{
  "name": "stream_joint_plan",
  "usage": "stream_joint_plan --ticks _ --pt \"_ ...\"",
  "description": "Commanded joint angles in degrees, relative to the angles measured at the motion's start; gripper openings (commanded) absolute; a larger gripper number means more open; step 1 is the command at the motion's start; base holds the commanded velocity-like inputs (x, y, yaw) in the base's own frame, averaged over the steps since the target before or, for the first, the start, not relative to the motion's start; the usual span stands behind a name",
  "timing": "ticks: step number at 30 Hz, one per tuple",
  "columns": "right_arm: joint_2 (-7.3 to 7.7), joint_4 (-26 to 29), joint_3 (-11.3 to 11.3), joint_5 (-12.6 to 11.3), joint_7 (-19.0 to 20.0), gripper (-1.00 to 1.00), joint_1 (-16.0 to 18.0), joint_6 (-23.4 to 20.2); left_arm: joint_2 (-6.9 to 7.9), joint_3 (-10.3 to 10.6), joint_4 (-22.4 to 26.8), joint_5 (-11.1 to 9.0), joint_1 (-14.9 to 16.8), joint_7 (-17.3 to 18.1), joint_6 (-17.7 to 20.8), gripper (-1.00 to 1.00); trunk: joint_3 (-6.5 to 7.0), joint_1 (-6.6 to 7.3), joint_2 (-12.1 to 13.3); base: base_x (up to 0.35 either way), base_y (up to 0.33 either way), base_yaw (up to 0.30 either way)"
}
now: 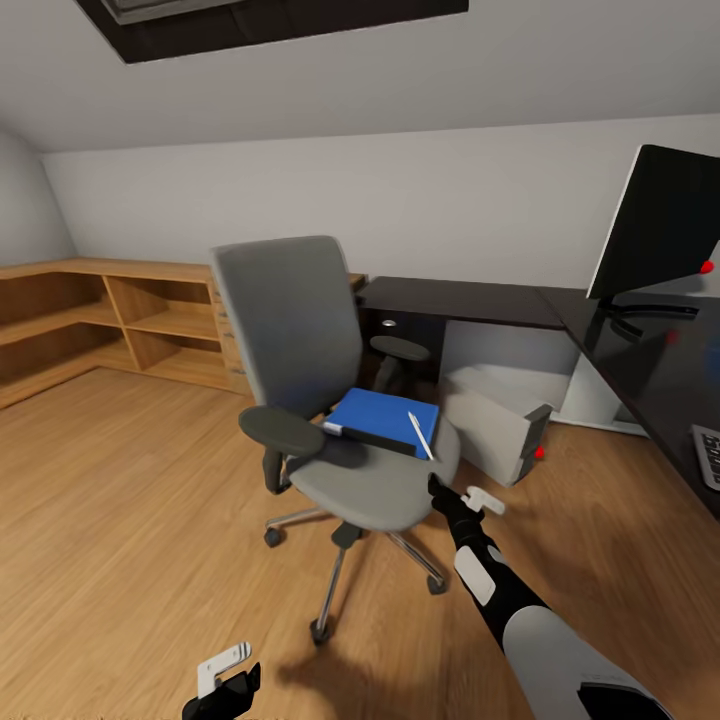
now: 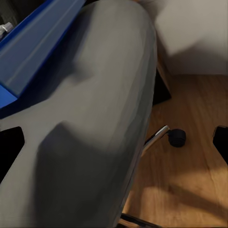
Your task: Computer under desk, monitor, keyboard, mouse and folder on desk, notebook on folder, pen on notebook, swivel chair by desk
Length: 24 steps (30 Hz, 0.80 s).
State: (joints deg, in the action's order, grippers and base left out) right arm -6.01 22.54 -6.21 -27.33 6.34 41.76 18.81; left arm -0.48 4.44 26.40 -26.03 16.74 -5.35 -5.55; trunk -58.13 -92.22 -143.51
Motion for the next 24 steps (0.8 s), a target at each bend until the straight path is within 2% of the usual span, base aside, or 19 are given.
stream_joint_plan --ticks 1,6,7,24 --pt "-0.07 -0.22 0.06 -0.75 0.63 1.0 -0.01 0.13 0.04 0.48 -0.03 -0.49 0.05 -0.43 -0.29 1.0 -0.06 0.0 -0.01 0.0 0.0 0.193" --pt "-0.12 -0.2 -0.55 -0.83 0.6 1.0 -0.01 0.17 0.05 0.48 -0.03 -0.51 0.05 -0.45 -0.28 1.0 -0.06 0.0 -0.01 0.0 0.0 0.248" --pt "-0.13 -0.21 0.24 -0.85 0.6 1.0 -0.01 0.17 0.07 0.48 -0.03 -0.51 0.05 -0.45 -0.28 1.0 -0.06 0.0 -0.01 0.0 0.0 0.268" --pt "-0.06 -0.16 0.16 -0.88 0.72 1.0 -0.01 0.18 0.08 0.48 -0.03 -0.51 0.05 -0.37 -0.29 1.0 -0.06 0.0 -0.01 0.0 0.0 0.265"
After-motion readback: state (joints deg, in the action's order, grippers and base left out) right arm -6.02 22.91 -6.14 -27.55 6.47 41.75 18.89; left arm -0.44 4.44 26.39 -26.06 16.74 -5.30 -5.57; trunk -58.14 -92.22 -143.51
